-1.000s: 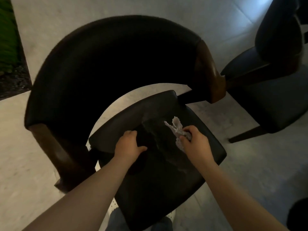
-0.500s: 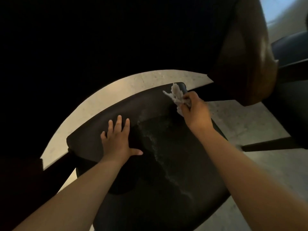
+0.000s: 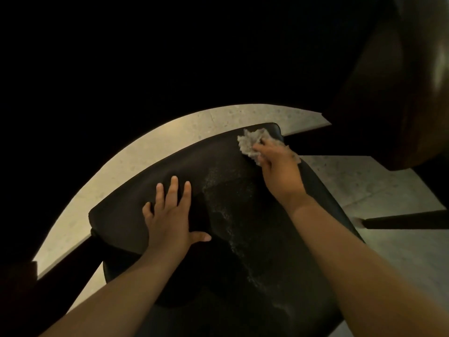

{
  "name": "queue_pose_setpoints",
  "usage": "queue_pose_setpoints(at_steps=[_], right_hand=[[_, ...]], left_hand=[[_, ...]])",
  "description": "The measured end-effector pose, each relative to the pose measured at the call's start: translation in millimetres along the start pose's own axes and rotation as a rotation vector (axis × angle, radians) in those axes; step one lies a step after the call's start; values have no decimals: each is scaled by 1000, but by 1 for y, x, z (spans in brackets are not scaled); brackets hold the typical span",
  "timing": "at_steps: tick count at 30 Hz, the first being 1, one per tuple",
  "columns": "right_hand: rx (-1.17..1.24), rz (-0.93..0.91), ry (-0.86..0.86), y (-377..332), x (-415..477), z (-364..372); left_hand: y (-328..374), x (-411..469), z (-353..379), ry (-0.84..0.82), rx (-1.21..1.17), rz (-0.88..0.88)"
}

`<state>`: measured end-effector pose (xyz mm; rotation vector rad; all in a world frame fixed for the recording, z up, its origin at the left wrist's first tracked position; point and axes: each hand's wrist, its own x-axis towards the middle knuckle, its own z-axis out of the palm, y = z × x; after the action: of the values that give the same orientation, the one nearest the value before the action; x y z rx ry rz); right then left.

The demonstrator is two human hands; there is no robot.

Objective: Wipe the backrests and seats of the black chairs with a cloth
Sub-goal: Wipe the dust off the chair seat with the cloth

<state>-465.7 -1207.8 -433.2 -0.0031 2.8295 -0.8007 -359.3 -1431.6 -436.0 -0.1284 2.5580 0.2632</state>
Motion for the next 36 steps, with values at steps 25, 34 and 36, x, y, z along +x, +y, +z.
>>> queue_pose_setpoints(at_steps=[25,34,36], right_hand=[[66,-70,141,-15,25,-7],[40,-116,-62,-31,10,19],[119,-156,-149,-26,-9,5]], left_hand=[[-1,-1,2,8,-12,3],[1,-1,2,-13,-20,-7],[1,-2,3,-17,-25,-5]])
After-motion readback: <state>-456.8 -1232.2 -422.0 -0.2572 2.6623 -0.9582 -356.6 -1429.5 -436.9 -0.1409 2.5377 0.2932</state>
